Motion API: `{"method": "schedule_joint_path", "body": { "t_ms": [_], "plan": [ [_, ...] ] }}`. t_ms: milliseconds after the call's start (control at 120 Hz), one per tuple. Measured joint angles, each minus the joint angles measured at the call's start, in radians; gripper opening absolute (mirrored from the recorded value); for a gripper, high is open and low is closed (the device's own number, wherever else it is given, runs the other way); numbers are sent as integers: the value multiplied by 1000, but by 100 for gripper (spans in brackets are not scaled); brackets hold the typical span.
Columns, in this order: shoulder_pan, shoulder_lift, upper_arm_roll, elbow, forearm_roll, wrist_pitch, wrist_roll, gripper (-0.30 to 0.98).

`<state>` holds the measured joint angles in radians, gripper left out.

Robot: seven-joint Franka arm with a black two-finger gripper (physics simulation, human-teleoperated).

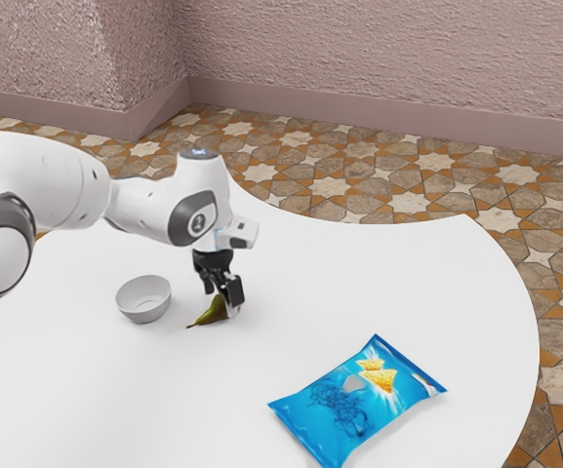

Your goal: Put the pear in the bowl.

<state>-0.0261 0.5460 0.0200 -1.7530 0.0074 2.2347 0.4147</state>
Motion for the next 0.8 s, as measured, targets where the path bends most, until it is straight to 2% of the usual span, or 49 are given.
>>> {"method": "schedule_joint_path", "body": {
  "t_ms": [250,525,800],
  "plan": [
    [0,7,-4,1,-2,10,23,67],
    [0,2,-5,1,-8,17,32,43],
    [0,-1,-5,2,-8,18,34,33]
  ]
}}
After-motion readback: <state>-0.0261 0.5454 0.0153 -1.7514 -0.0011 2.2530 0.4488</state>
